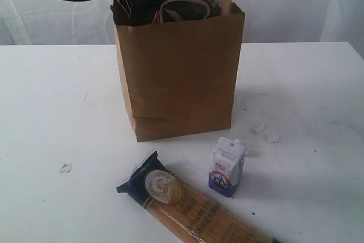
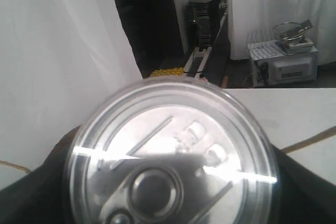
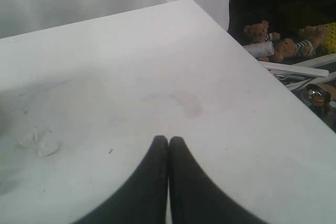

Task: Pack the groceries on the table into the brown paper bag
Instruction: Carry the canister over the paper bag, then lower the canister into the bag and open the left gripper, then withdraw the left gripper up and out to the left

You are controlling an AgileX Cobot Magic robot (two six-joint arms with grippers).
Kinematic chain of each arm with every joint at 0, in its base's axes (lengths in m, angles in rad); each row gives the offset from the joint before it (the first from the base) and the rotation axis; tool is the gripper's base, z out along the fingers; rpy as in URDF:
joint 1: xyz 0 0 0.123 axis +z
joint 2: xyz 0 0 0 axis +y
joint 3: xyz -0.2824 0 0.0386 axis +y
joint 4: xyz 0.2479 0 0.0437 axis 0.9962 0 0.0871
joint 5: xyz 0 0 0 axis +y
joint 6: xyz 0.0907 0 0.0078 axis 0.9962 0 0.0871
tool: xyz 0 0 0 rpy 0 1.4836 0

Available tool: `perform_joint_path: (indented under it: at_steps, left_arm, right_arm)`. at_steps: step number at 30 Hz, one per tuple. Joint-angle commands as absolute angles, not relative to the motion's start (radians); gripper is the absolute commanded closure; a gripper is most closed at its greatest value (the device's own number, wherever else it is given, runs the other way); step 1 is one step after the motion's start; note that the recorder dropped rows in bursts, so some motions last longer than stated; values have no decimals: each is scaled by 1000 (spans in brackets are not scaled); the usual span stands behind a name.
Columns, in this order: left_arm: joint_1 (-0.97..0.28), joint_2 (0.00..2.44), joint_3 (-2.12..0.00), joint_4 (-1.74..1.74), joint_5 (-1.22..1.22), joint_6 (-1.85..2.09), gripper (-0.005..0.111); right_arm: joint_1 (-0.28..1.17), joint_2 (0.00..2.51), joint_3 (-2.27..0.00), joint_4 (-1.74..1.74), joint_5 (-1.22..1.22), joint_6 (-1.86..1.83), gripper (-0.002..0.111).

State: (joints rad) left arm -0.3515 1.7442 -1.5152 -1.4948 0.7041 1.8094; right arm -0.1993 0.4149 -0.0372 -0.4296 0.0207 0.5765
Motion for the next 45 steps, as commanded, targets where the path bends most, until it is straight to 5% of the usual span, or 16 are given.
perform_joint_path:
  at_steps: [1, 7, 19, 26, 45]
  left_arm:
    - [-351, 1748, -1525, -1561, 752, 1805, 51]
    - [-351, 1813, -1525, -1556, 804, 1748, 34]
    - [-351, 1815, -1525, -1554, 809, 1750, 34]
    - [-351, 1815, -1525, -1554, 809, 1750, 2]
    - [-349, 1793, -1525, -1554, 804, 1746, 2]
  right_arm:
    - [-198, 419, -28, -438, 7, 580, 108]
    - [-198, 419, -28, -438, 7, 580, 108]
    - [-198, 419, -28, -438, 7, 580, 108]
    - [-198, 419, -28, -438, 7, 580, 108]
    - [-198, 419, -28, -438, 7, 580, 108]
